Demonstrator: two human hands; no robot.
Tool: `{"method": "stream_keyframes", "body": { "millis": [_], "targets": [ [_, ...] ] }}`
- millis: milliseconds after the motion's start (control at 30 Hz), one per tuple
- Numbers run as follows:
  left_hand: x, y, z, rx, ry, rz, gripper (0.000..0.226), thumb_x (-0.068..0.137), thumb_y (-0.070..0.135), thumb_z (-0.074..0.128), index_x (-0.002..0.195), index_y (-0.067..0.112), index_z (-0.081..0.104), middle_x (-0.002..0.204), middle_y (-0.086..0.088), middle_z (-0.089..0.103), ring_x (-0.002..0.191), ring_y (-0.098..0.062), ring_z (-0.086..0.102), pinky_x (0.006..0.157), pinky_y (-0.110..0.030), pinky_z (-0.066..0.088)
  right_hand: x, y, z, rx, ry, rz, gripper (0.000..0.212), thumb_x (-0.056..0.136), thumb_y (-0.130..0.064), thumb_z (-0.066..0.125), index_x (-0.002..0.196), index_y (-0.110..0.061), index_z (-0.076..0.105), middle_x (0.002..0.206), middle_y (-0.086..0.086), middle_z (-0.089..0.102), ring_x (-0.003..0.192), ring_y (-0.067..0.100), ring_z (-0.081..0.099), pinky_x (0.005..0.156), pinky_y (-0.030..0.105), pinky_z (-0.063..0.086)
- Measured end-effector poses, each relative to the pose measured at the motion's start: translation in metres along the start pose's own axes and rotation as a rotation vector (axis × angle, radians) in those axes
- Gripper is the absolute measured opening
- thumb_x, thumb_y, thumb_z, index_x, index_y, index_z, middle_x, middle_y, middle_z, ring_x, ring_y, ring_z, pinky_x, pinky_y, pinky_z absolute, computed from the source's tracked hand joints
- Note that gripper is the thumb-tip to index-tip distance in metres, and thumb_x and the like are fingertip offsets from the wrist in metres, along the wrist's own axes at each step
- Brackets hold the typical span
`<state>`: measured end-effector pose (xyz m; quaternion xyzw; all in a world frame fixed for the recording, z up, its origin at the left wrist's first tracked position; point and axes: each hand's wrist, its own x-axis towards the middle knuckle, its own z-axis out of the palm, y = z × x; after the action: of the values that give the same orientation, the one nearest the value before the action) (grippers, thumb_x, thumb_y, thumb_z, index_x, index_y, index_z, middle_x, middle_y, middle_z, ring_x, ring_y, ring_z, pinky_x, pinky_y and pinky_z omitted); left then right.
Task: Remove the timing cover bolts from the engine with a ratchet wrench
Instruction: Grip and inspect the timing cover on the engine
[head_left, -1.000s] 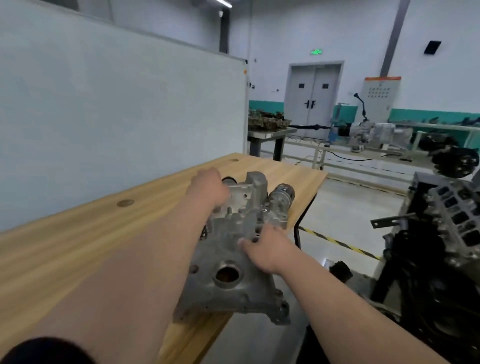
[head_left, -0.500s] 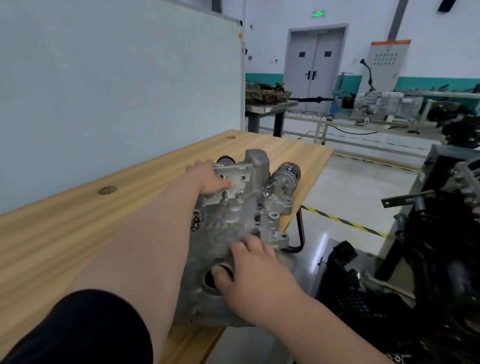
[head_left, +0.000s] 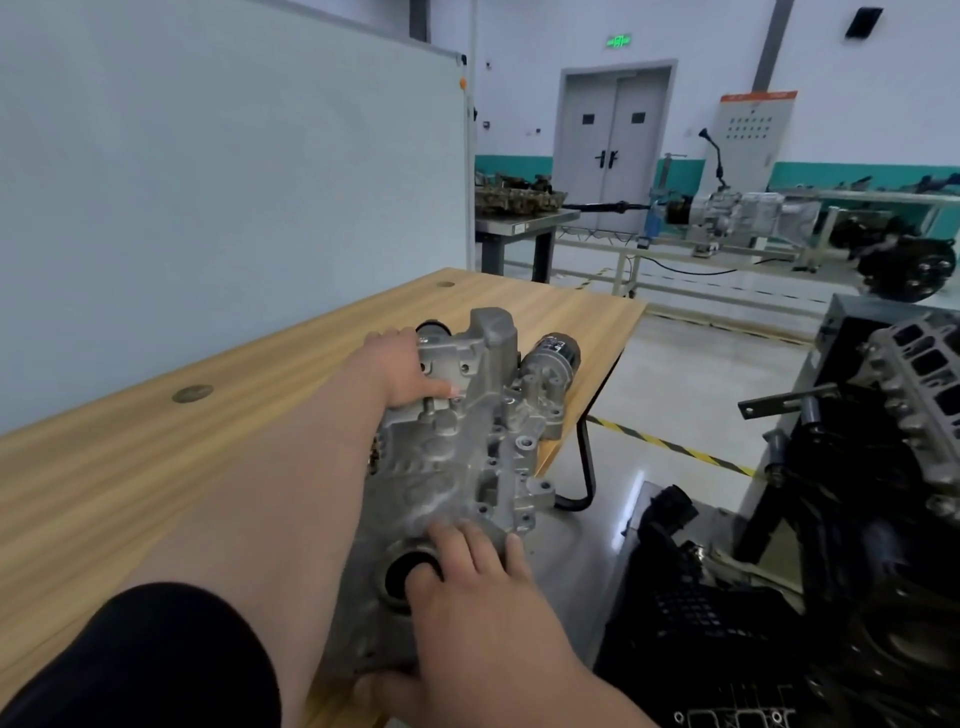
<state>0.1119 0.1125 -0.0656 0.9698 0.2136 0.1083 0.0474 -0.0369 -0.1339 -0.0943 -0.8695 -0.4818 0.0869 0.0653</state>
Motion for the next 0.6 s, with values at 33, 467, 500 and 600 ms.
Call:
{"method": "stream_keyframes", "body": {
  "millis": [33, 467, 500, 600],
  "targets": [
    [-0.003, 0.0, 0.002, -0.011, 0.021, -0.006, 0.09, 0.063, 0.075, 0.069, 0.125, 0.013, 0.05, 0.118, -0.008, 0.057, 0.11, -0.029, 0.048, 0.079, -0.039, 0.041, -0.004, 0.001, -0.001, -0.003, 0.012, -0.005, 0.073, 0.087, -0.053, 0.059, 0.143, -0.011, 0.038, 0.159, 0.002, 0.005, 0.147, 0.022, -0.002, 0.116, 0.054, -0.006],
    [-0.036, 0.011, -0.001, -0.073, 0.112, -0.049, 0.071, 0.075, 0.072, 0.061, 0.116, 0.014, 0.056, 0.11, -0.007, 0.062, 0.105, -0.029, 0.056, 0.083, -0.04, 0.049, -0.062, 0.032, -0.009, 0.523, 0.158, 0.426, 0.076, 0.086, -0.07, 0.043, 0.145, -0.029, 0.019, 0.151, -0.007, 0.029, 0.135, 0.017, 0.037, 0.107, 0.036, 0.036],
    [-0.037, 0.012, -0.003, -0.136, 0.1, -0.067, 0.067, 0.077, 0.071, 0.06, 0.113, 0.015, 0.058, 0.106, -0.007, 0.064, 0.101, -0.029, 0.058, 0.082, -0.04, 0.05, -0.063, 0.033, -0.006, 0.571, 0.098, 0.444, 0.074, 0.086, -0.07, 0.043, 0.143, -0.029, 0.023, 0.149, -0.004, 0.036, 0.132, 0.019, 0.044, 0.105, 0.037, 0.039],
    [-0.04, 0.008, -0.01, -0.636, 0.183, -0.19, 0.043, 0.089, 0.057, 0.053, 0.098, 0.015, 0.062, 0.092, -0.004, 0.067, 0.088, -0.028, 0.064, 0.075, -0.033, 0.048, -0.062, 0.027, 0.004, 0.63, 0.058, 0.465, 0.068, 0.084, -0.071, 0.044, 0.137, -0.031, 0.033, 0.139, -0.004, 0.046, 0.123, 0.017, 0.051, 0.102, 0.038, 0.042]
  ]
}}
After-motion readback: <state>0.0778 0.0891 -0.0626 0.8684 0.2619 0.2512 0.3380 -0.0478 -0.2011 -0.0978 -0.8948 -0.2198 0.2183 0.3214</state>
